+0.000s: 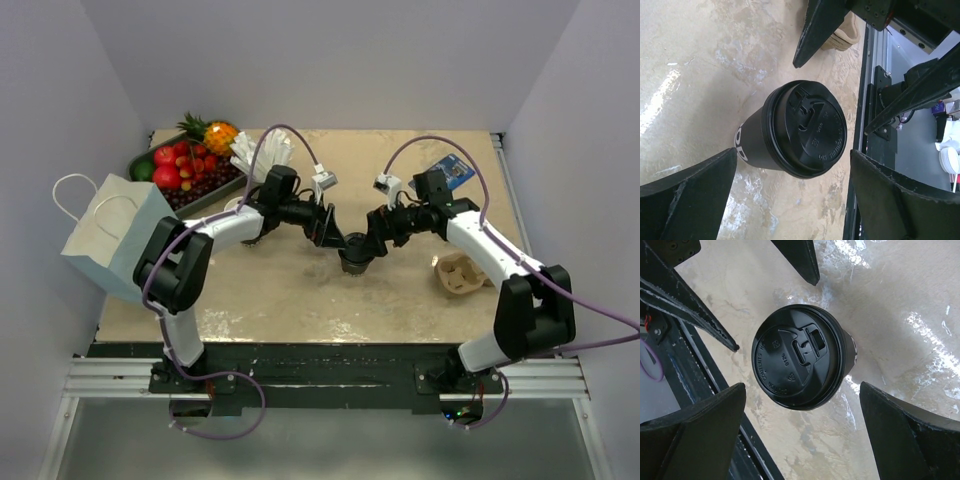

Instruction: Pack the takeout coffee

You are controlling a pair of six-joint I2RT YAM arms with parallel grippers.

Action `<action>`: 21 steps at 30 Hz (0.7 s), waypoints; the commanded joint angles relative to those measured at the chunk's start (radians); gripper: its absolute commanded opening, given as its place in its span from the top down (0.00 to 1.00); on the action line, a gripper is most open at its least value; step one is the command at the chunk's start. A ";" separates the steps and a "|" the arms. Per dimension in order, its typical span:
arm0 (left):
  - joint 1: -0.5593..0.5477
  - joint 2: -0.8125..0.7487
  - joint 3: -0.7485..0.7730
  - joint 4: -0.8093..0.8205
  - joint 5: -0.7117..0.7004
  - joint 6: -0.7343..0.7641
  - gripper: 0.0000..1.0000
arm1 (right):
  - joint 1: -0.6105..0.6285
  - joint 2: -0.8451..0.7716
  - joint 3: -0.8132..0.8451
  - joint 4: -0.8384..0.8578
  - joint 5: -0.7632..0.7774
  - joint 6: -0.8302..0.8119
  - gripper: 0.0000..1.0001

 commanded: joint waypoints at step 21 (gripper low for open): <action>-0.017 0.162 0.114 -0.045 -0.060 0.026 0.04 | -0.075 0.214 0.007 -0.094 -0.218 -0.163 0.09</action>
